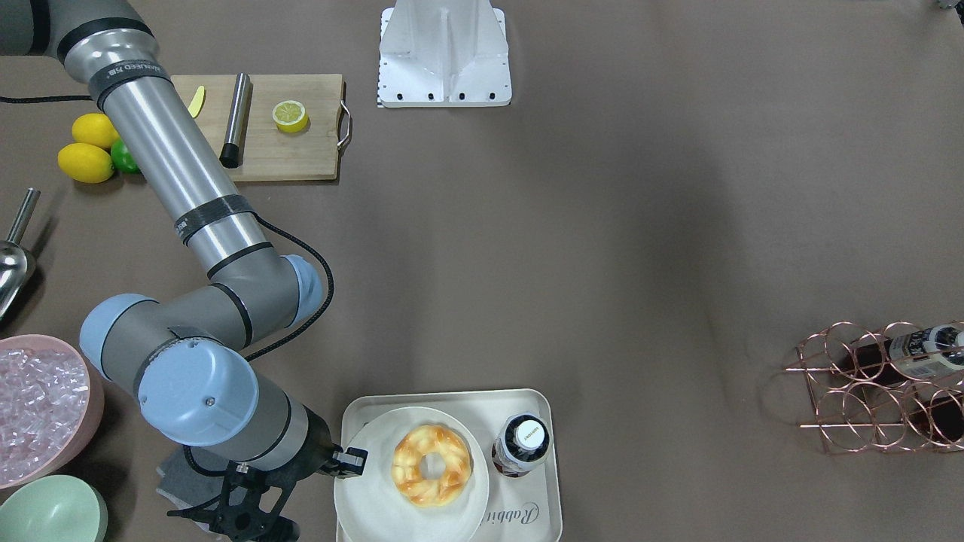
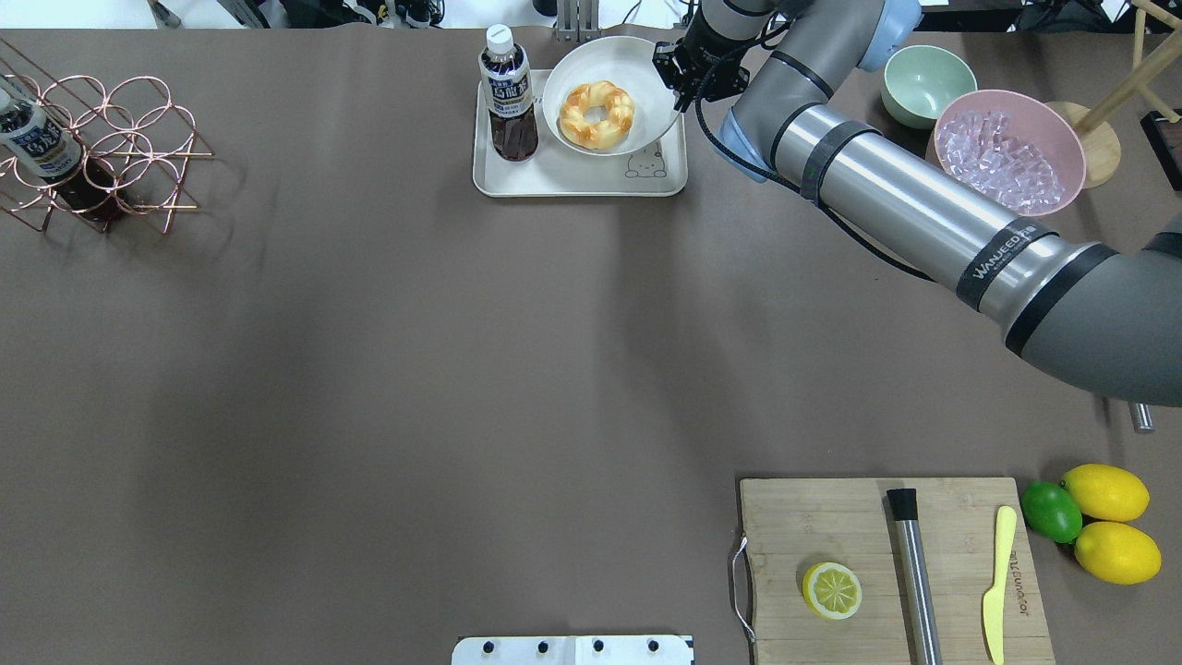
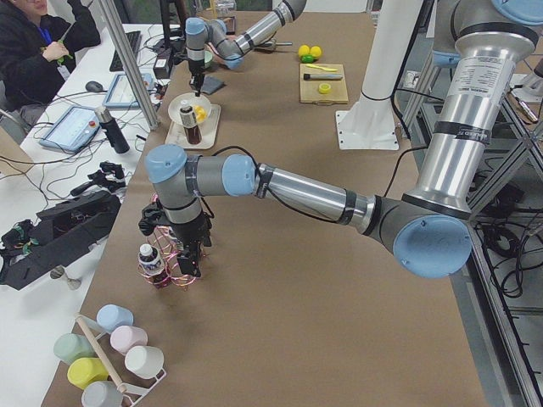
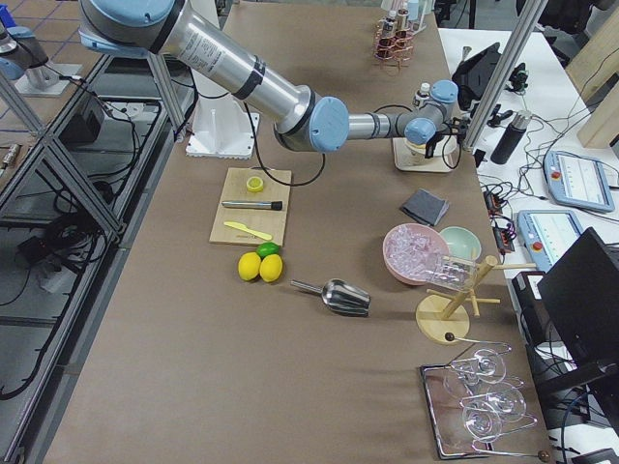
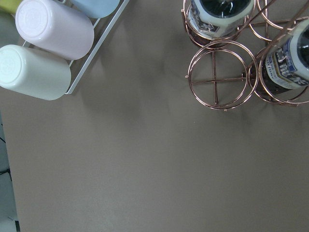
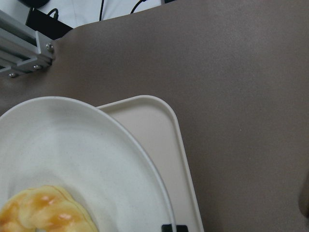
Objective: Place donut on tray
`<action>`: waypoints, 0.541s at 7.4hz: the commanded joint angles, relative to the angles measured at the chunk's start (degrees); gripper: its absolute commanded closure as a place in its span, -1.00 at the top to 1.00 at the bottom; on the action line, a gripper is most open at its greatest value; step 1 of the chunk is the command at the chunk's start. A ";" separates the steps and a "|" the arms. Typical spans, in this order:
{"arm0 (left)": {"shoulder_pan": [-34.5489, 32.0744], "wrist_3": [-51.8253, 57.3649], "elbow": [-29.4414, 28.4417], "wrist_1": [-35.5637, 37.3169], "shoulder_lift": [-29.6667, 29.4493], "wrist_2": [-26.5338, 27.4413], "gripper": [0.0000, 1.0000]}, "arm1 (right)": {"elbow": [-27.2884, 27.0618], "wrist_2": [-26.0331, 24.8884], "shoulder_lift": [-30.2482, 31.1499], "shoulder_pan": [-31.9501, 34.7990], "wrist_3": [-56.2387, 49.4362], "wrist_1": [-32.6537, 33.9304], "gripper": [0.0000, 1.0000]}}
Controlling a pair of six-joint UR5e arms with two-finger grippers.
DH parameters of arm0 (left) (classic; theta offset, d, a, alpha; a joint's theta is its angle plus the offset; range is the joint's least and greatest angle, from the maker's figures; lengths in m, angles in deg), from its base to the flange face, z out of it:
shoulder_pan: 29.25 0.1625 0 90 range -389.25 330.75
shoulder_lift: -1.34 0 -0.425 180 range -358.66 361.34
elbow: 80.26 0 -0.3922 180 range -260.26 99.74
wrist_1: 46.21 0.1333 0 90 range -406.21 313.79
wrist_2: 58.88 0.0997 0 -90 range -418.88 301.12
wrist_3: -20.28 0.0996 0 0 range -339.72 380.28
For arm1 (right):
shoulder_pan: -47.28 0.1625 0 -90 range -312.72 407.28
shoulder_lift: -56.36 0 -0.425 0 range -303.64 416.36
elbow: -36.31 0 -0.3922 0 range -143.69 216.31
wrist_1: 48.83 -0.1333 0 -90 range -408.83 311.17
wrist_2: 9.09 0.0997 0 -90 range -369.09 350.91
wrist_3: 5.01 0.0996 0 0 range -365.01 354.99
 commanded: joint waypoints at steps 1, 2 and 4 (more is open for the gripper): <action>0.00 0.00 -0.02 0.10 -0.15 0.00 0.96 | 0.01 0.00 -0.03 -0.08 0.22 -0.17 -0.77; 0.00 0.00 -0.02 0.10 -0.32 0.00 0.96 | 0.01 -0.09 -0.03 -0.26 0.22 -0.09 0.86; 0.00 0.00 -0.02 0.10 -0.59 1.13 0.96 | 0.01 -0.53 -0.03 -0.43 0.22 -0.17 0.96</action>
